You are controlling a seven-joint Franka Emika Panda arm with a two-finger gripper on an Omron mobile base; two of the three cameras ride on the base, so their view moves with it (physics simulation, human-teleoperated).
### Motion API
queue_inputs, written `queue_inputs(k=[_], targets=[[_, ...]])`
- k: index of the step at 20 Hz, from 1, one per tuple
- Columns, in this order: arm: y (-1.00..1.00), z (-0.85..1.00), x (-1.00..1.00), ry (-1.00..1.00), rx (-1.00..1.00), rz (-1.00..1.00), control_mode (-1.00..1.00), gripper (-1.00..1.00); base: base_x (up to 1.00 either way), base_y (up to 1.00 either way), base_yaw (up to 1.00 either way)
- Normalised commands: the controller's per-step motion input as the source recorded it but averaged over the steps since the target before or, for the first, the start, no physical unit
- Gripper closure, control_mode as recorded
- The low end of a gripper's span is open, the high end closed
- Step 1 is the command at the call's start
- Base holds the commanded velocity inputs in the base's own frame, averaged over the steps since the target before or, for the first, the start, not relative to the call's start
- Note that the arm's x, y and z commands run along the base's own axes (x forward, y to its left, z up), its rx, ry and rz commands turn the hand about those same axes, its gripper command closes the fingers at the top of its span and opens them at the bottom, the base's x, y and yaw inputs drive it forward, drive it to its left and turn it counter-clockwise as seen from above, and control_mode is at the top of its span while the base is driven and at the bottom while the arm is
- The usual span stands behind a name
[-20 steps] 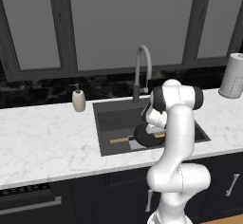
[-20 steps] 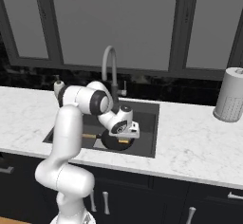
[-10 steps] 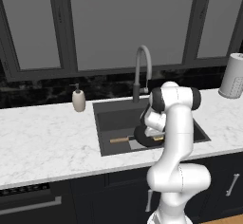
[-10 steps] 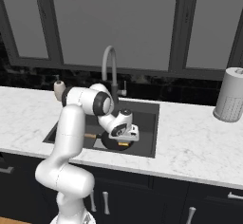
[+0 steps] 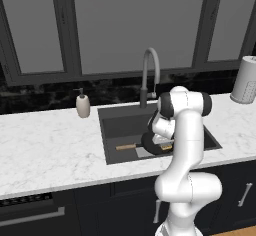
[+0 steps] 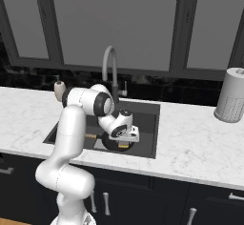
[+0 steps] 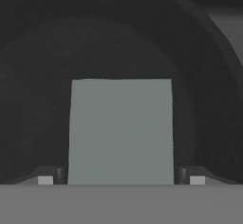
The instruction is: Pick the pan and sponge and place them into the sink. Then turn on the water.
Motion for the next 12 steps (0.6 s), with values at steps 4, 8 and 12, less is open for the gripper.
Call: queue_inputs(k=[4,8,12], targets=[[0.00,0.29,-0.04,-0.03,0.00,0.00,-1.00,-1.00,0.00,0.00,0.00],[0.00,0.59,-0.04,-0.09,0.00,0.00,-1.00,-1.00,0.00,0.00,0.00],[0.00,0.70,-0.17,-0.12,0.00,0.00,-1.00,-1.00,0.00,0.00,0.00]])
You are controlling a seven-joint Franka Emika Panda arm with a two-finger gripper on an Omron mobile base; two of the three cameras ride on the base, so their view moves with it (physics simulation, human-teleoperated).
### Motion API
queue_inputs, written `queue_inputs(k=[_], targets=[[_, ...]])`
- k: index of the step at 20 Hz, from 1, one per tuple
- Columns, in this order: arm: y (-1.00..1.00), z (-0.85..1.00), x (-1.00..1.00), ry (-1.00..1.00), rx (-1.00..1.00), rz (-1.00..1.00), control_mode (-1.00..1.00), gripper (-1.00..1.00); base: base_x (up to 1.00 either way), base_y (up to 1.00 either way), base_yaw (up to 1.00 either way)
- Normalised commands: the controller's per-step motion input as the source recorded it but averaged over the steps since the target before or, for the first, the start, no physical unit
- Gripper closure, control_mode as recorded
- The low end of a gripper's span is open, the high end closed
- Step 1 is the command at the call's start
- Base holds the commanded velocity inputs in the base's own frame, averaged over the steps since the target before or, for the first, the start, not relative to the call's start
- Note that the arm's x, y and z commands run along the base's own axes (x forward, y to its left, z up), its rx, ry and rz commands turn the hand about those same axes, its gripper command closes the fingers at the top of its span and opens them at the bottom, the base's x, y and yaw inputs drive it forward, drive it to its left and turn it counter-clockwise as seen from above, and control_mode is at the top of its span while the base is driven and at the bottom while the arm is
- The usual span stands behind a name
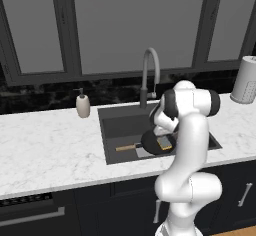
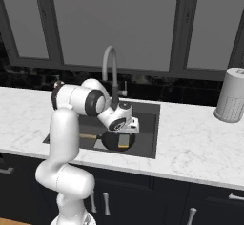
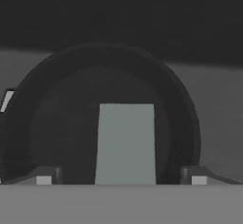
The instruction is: Pick the pan and sponge and place them into the sink. Then turn on the water.
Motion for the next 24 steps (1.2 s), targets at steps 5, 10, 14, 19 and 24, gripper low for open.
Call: queue_inputs(k=[5,10,14,19,24], targets=[[-0.02,0.54,-0.29,-0.14,0.00,0.00,-1.00,-1.00,0.00,0.00,0.00],[0.00,0.54,-0.14,-0.18,0.01,0.00,-1.00,-1.00,0.00,0.00,0.00],[-0.04,0.48,-0.07,-0.26,0.03,0.00,-1.00,-1.00,0.00,0.00,0.00],[-0.02,0.28,-0.09,-0.28,0.05,0.00,-1.00,-1.00,0.00,0.00,0.00],[0.00,0.17,0.00,-0.23,0.04,0.00,-1.00,-1.00,0.00,0.00,0.00]])
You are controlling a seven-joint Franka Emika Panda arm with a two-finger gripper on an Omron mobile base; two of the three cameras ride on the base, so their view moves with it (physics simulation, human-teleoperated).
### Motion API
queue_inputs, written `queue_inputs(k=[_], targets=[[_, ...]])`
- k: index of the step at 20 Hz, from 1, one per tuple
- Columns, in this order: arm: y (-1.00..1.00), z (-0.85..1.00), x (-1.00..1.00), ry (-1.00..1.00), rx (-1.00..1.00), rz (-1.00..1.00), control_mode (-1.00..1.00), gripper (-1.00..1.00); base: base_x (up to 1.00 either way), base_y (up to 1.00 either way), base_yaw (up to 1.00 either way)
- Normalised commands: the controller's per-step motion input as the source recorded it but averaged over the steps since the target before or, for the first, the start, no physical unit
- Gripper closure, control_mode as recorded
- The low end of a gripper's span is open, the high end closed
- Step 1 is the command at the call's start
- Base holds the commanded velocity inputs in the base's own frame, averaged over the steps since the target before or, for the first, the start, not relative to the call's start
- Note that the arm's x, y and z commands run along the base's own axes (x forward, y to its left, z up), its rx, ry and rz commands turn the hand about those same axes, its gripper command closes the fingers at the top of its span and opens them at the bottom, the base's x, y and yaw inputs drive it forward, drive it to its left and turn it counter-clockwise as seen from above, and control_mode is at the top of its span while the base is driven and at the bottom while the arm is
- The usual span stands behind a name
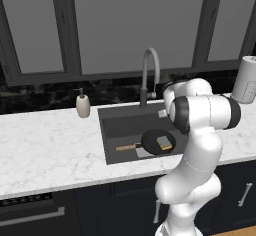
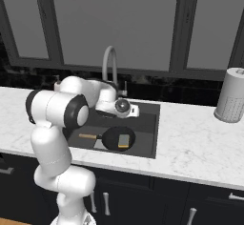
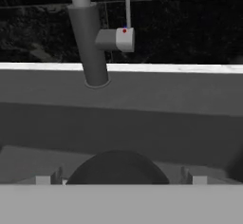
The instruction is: Pick the pan and sponge and place them into the sink. Then turn on the water.
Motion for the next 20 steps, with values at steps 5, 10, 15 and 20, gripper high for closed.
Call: queue_inputs(k=[5,10,15,20], targets=[[0.00,0.11,0.00,-0.19,0.03,0.00,-1.00,-1.00,0.00,0.00,0.00],[0.00,0.00,0.02,-0.10,0.03,0.00,-1.00,-1.00,0.00,0.00,0.00],[0.00,0.04,0.13,-0.03,0.03,0.00,-1.00,-1.00,0.00,0.00,0.00],[0.00,0.16,0.14,-0.01,0.04,0.00,-1.00,-1.00,0.00,0.00,0.00]])
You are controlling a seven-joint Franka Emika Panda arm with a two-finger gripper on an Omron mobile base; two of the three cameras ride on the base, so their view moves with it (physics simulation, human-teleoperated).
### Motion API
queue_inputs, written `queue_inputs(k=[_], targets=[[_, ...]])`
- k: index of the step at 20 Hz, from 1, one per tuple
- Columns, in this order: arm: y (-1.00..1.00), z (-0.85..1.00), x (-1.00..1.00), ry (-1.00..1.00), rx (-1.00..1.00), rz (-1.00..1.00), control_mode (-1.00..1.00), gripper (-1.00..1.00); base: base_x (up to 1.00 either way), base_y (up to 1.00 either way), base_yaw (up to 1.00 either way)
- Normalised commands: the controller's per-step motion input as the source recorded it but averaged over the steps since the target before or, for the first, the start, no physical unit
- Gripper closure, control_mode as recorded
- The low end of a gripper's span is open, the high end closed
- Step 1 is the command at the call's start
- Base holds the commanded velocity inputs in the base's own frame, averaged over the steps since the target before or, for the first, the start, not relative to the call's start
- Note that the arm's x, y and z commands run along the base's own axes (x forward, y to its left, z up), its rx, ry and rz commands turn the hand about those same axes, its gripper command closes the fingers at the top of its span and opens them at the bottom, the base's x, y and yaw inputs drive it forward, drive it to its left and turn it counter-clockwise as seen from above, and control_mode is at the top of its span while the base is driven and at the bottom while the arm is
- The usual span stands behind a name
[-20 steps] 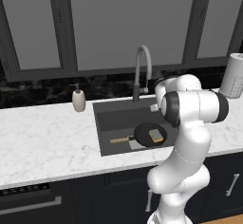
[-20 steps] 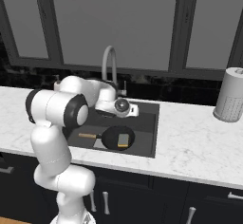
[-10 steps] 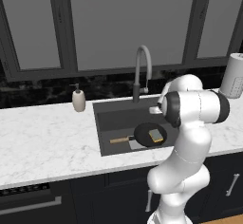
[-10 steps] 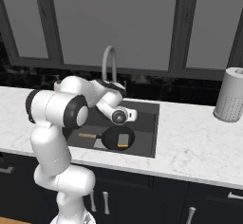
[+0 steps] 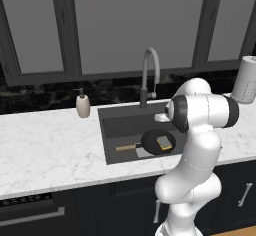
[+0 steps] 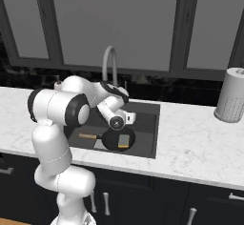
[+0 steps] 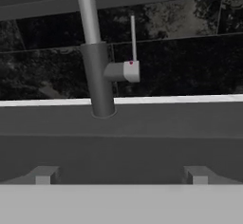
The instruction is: Pick the pan and sponge and place them into the sink. Then turn on the water.
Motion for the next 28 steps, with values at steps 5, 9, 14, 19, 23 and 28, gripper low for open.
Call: queue_inputs(k=[5,9,14,19,23,28], targets=[[-0.08,0.37,0.00,0.00,0.03,0.00,-1.00,-1.00,0.00,0.00,0.00],[-0.03,0.51,0.00,0.00,0.01,0.00,-1.00,-1.00,0.00,0.00,0.00],[-0.03,0.53,0.00,-0.02,0.01,0.00,-1.00,-1.00,0.00,0.00,0.00],[-0.08,0.27,0.00,-0.04,0.01,0.00,-1.00,-1.00,0.00,0.00,0.00],[-0.11,0.05,0.00,-0.09,0.01,0.00,-1.00,-1.00,0.00,0.00,0.00],[-0.12,0.00,0.01,-0.12,0.04,0.00,-1.00,-1.00,0.00,0.00,0.00]])
